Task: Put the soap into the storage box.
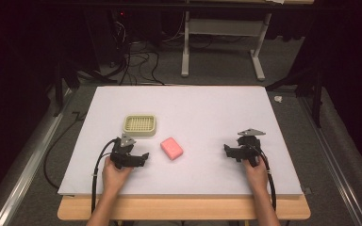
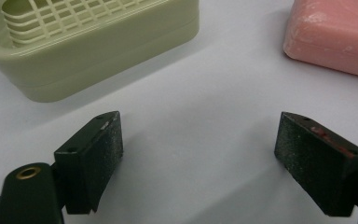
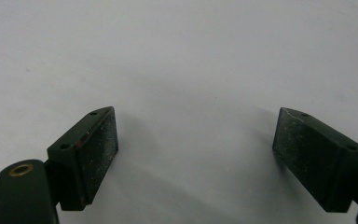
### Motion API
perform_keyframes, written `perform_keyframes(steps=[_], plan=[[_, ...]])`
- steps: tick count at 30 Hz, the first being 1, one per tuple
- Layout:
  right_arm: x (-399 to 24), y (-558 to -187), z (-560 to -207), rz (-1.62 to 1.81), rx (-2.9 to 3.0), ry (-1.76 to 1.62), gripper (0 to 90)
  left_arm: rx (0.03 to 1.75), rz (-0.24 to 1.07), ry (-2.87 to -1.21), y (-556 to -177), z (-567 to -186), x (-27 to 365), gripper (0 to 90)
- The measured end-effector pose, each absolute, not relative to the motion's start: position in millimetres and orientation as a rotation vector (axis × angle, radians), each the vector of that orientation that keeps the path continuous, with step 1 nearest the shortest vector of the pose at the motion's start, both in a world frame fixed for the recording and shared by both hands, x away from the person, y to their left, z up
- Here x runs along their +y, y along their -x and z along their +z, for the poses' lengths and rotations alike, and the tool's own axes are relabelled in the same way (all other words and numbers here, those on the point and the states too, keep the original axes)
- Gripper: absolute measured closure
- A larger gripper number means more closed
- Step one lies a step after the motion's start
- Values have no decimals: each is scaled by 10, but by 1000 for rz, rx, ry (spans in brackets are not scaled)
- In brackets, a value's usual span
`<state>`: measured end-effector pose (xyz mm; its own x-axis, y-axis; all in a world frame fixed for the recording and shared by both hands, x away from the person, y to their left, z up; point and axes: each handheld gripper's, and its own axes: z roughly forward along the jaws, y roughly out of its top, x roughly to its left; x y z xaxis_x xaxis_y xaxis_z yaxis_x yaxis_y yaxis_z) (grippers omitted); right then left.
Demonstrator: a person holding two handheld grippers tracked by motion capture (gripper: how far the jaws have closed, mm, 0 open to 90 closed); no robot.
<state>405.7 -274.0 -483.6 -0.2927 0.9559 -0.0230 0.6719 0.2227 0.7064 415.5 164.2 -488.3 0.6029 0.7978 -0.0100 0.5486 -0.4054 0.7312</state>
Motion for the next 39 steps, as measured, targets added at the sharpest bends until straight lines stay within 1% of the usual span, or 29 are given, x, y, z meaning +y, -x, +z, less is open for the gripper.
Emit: perform_keyframes(steps=[18,39], plan=[[-2740,-4058,-4836,826,2045,-1498,146,1088,448,-2127,-4133,-4819,1605,153],[-2741,-4058,-4836,826,2045,-1498,145,956,426,-2122,-4043,-4618,1313,134]])
